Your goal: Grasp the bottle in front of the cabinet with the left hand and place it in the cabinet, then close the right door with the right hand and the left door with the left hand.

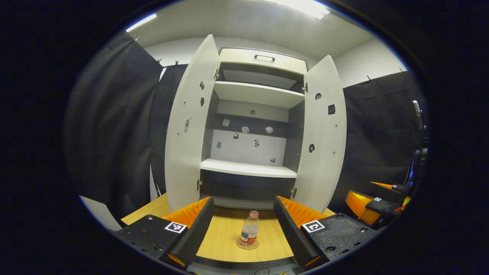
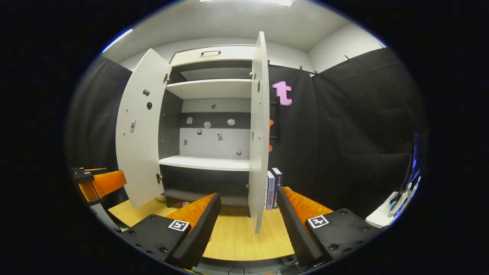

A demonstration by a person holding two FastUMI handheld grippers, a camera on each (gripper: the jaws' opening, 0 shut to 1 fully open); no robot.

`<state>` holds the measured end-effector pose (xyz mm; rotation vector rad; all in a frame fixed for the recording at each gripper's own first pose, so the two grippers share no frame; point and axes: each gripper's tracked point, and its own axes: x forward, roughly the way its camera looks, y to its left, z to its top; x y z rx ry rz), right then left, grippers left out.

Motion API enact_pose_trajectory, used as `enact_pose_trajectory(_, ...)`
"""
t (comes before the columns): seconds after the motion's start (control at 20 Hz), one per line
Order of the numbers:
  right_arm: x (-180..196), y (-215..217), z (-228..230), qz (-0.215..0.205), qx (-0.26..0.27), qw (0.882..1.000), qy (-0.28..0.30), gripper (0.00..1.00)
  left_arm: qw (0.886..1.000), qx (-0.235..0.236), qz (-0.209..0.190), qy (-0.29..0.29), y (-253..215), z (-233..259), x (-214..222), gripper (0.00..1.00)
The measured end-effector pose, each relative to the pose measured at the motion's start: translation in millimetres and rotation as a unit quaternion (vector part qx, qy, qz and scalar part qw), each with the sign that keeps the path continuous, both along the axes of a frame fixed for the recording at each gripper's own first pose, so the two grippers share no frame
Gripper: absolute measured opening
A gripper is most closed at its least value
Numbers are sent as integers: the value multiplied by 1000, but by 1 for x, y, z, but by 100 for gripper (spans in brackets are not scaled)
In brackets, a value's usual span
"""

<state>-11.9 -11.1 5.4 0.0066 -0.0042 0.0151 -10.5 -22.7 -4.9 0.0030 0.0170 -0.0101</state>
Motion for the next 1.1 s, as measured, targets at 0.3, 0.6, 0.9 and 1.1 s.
enact_pose_trajectory(0.3,13,-31,4,-9,-2,1000,12,96,1000,7,7,10,-19,-1,16,94)
enact_pose_trajectory(0.6,33,-57,7,-6,0,1000,11,96,1000,9,18,10,-38,-8,34,95)
enact_pose_trajectory(0.9,46,-76,2,-9,6,1000,18,96,999,23,11,40,-55,-55,61,94)
enact_pose_trajectory(1.1,52,-89,3,-15,-1,1000,16,96,996,11,2,85,-61,-112,83,95)
